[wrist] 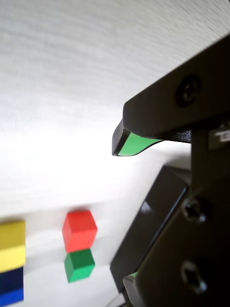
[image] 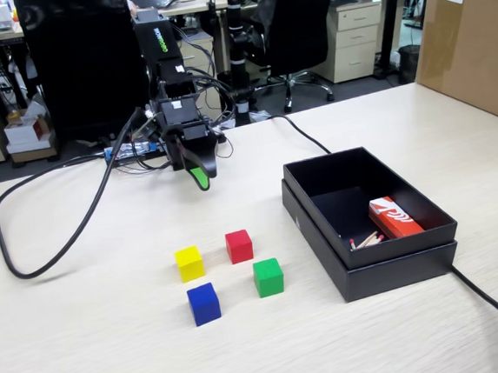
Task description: Put the green cube on top of the red cube
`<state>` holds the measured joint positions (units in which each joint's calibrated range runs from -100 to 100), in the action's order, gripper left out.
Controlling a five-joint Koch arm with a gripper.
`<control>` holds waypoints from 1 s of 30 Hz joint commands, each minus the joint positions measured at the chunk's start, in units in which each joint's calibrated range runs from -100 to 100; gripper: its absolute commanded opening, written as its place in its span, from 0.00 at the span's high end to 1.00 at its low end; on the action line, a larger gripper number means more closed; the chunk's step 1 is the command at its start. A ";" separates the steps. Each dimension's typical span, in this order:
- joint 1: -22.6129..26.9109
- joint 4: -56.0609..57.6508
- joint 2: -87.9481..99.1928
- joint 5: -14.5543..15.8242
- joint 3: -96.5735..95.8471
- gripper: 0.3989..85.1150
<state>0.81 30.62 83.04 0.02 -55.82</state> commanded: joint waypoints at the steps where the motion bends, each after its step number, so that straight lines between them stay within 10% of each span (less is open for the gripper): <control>1: 0.05 9.42 -7.02 1.32 15.38 0.44; 11: 0.78 31.45 -44.09 4.44 62.89 0.44; 30: 1.42 32.57 -96.98 5.52 103.33 0.44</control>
<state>1.98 62.99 -13.79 5.30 42.04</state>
